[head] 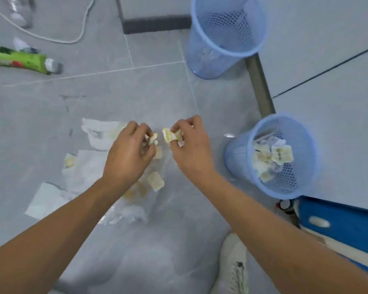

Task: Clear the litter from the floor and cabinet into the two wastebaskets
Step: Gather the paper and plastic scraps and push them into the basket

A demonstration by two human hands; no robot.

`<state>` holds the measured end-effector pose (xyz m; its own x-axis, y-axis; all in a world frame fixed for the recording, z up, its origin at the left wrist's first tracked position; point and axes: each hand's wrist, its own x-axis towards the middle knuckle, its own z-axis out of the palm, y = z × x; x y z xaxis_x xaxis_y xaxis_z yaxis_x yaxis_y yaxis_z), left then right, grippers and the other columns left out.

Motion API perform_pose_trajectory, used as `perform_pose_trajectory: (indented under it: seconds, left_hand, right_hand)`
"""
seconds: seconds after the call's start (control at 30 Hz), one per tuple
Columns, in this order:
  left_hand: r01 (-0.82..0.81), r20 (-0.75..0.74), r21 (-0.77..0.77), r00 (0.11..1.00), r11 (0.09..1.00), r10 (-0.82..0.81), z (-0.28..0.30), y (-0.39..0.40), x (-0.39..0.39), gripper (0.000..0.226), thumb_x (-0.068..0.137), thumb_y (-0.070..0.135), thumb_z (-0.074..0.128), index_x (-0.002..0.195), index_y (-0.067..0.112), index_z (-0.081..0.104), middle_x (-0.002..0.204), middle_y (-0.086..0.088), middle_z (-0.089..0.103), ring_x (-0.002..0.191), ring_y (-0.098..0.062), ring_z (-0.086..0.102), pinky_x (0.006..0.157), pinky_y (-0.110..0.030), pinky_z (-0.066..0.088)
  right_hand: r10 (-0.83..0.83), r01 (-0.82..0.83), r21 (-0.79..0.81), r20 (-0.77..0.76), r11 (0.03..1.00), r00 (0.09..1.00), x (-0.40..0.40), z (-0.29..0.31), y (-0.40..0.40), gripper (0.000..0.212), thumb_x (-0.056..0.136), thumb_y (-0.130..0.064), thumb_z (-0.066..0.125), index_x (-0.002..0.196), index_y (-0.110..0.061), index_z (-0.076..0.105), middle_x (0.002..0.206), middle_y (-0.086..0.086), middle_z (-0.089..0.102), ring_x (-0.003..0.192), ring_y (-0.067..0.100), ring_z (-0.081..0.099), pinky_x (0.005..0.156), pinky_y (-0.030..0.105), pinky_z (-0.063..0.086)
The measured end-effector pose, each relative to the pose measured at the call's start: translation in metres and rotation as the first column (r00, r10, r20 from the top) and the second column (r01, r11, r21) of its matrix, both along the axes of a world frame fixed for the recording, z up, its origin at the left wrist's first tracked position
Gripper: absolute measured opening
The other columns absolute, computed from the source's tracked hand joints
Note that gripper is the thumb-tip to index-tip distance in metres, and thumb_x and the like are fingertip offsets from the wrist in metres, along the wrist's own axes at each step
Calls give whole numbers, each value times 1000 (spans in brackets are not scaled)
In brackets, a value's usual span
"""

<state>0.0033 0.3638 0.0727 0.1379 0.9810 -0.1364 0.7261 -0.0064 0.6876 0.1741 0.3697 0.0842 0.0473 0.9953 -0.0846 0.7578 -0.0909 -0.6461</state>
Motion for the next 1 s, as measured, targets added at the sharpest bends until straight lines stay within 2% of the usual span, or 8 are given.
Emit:
perform_pose_trajectory:
  seconds: [0.07,0.3,0.43,0.53,0.63,0.77,0.83,1.0]
  left_hand:
    - [76,37,20,996,997,-76,22,8,71,14,89,20,66,100,19,57,97,2,50,86,-20,58,71,-43,51]
    - [325,19,69,945,943,-327,70,9,263,19,86,23,65,104,18,59,100,1,50,92,-22,54,65,-43,51]
    - [411,-136,-13,903,912,-408,78,9,295,41,84,48,68,119,27,67,111,2,58,109,-25,50,74,-41,52]
    - [410,-178,-4,897,912,-404,82,11,271,44,86,43,67,128,29,64,116,3,59,111,-24,50,76,-41,52]
    - [342,-203,23,922,939,-330,81,16,218,44,88,37,65,131,27,63,114,4,60,110,-23,52,74,-37,51]
    - [223,-239,28,948,975,-210,76,22,119,42,89,38,64,130,28,63,115,4,60,112,-21,52,74,-36,49]
    - [156,-250,23,957,988,-145,72,23,62,42,89,38,64,130,28,63,116,5,60,113,-20,51,75,-35,47]
    - [-29,-293,13,956,999,32,52,17,-100,38,89,38,62,127,29,63,114,5,60,112,-21,52,75,-34,45]
  right_hand:
    - [-110,110,12,-5,994,994,66,27,-7,14,84,-10,73,93,-16,64,103,-3,46,74,3,46,70,19,39]
    - [-258,256,27,69,966,964,234,89,-47,16,83,-10,73,97,-15,67,109,-2,50,87,14,58,79,28,52]
    - [-251,274,-95,204,957,946,271,88,-59,37,77,-12,74,111,-27,70,119,-2,50,111,21,45,93,40,49]
    - [-216,237,-124,163,964,963,256,91,-60,47,74,-8,72,117,-28,69,121,-5,48,115,18,41,95,41,49]
    - [-143,157,-90,151,983,978,213,89,-48,46,72,-6,71,116,-21,69,117,-1,51,112,20,45,94,39,47]
    - [-14,18,-36,111,999,994,122,79,-20,46,69,-5,71,113,-20,69,109,-3,50,104,21,50,84,20,34]
    - [35,-32,-40,81,999,996,66,72,-4,45,71,-7,70,113,-23,68,107,-11,46,104,17,50,82,16,31]
    - [182,-180,-58,31,982,983,-91,41,22,39,75,-14,68,113,-26,67,108,-9,50,105,16,50,85,26,44]
